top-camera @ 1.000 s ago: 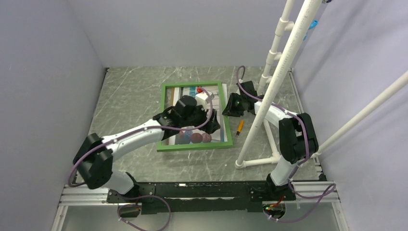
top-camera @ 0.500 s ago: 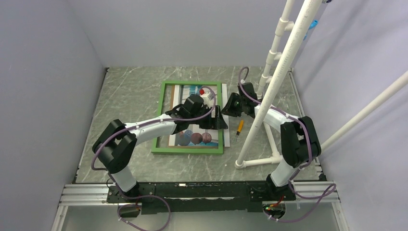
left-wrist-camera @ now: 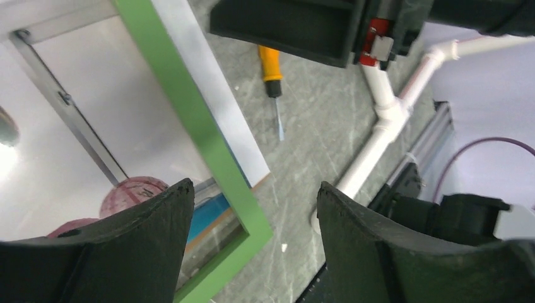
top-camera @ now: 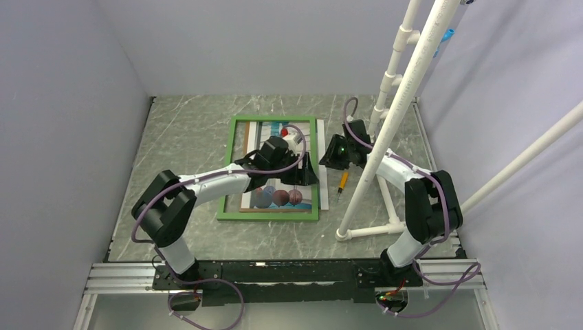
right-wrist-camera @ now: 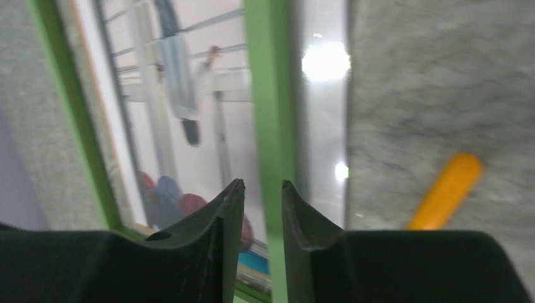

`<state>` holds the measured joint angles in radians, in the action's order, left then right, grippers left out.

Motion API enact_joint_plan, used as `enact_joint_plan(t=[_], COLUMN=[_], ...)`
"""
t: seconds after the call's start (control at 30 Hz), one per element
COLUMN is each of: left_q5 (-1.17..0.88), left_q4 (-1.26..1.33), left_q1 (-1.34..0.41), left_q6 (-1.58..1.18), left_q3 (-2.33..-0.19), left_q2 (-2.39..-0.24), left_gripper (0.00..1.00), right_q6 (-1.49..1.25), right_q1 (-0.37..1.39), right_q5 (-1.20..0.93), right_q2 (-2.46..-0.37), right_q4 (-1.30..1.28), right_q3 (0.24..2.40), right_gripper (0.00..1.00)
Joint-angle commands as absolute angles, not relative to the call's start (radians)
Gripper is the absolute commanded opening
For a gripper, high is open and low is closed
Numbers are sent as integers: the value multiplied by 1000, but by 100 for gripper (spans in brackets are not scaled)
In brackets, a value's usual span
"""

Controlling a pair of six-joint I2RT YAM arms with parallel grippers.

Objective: Take the photo out of the frame

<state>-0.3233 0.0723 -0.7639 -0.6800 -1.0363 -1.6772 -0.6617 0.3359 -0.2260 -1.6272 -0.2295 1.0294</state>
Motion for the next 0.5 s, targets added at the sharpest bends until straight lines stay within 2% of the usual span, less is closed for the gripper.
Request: enact_joint_plan(t=[0.0,0.17,0.47], left_q5=[-141,-7,141], left_q4=[-68,-147,-257], left_q1=[-811,-867,-937], left_q6=[-686,-700,-710], left_q3=[-1152,-1297,-1463], left_q2=[-1739,-1865,-2007], left_gripper=[71,70,64], right_q6=[-622,-615,-558], right_q1=[272,189,123], right_q5=[-81,-33,-93], right_q2=[-1555,-1432,-1323], right_q4=[-389,-392,-358], right_q3=[1052,928,813], right_gripper=[32,45,43])
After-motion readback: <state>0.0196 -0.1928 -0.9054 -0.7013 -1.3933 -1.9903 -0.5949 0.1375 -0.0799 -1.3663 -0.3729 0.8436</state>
